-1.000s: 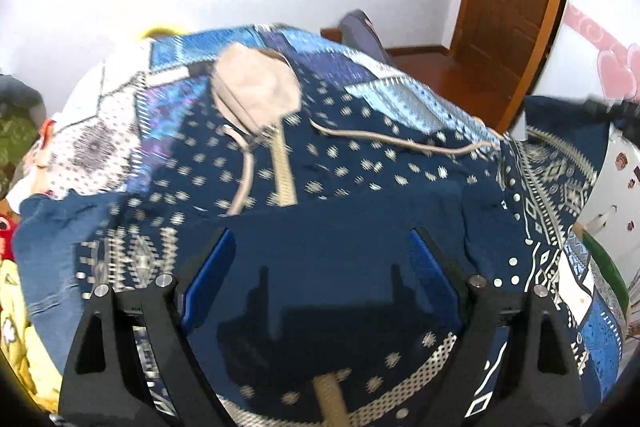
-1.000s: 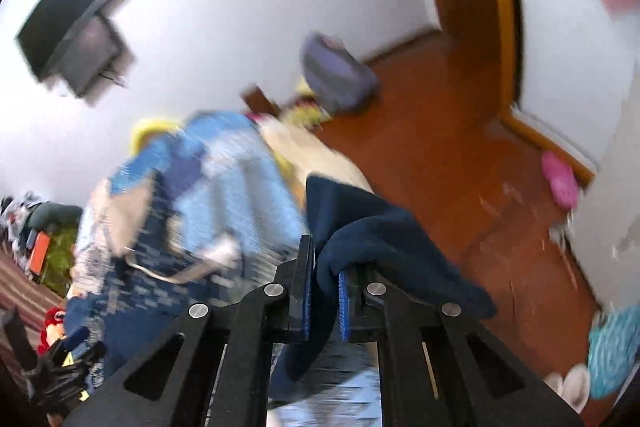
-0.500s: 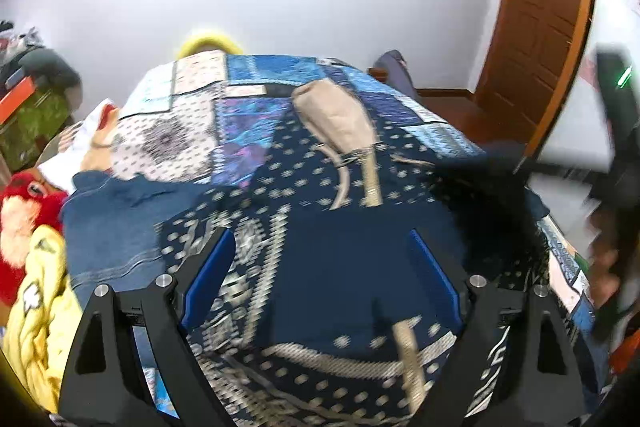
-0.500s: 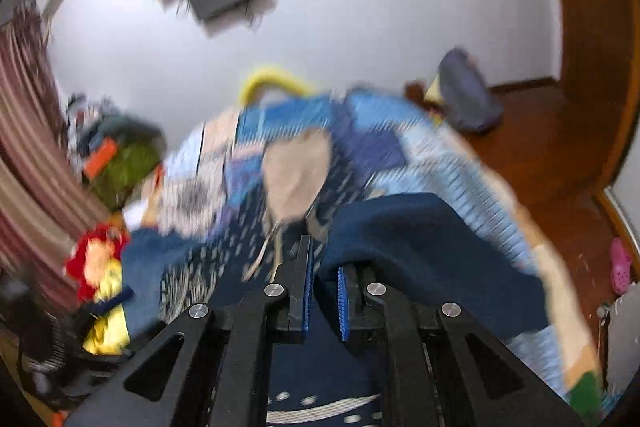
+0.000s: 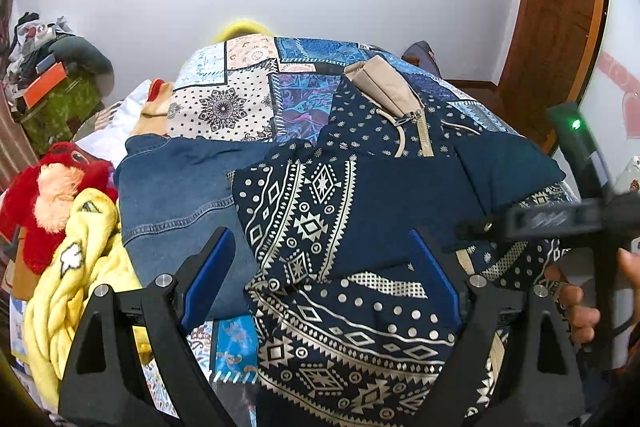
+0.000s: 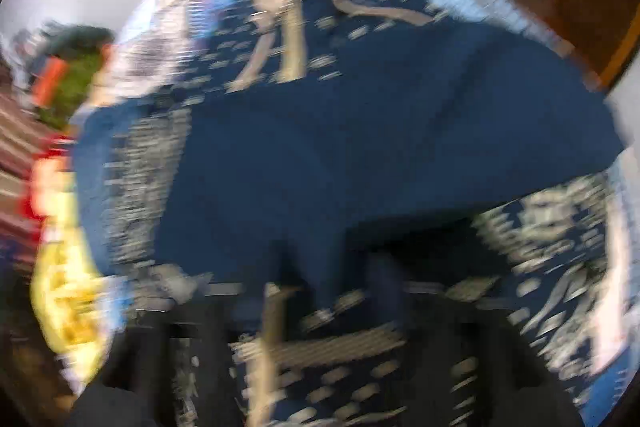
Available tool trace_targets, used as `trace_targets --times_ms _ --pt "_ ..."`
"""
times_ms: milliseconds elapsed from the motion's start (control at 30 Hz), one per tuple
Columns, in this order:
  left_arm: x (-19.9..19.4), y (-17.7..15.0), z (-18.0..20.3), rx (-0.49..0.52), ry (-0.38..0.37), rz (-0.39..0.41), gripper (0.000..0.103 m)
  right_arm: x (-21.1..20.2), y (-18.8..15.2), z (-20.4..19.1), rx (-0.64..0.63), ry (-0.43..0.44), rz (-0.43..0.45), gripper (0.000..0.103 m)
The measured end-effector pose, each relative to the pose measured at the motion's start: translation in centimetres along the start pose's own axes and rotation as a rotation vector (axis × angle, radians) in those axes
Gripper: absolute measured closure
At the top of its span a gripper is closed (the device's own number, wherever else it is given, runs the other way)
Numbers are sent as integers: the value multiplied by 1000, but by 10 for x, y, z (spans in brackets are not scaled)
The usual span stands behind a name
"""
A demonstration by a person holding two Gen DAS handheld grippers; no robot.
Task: Fold large clothes
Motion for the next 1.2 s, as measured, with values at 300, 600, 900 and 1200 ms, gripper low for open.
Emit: trace_targets --times_ms 300,600,900,1200 --pt "-14 17 32 44 -44 19 14 -69 -9 8 -70 37 155 6" --pt "20 59 131 174 -136 9 11 -210 -6 106 -93 -248 482 6" --pt "93 74 275 426 -228 -107 11 -243 -34 219 -53 -546 514 6" --pt "165 50 385 673 -206 -206 16 -217 -51 272 1 -591 430 6"
Point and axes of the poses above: each gripper's, at about its wrist camera, not at the fingertips, and x roughly the way its jaws point, z to its right, y to its top, the point moved 3 cm from there along x, roughly the way its jaws point, and after that the axes turned 5 degrees about -z, right-handed, at the moved point
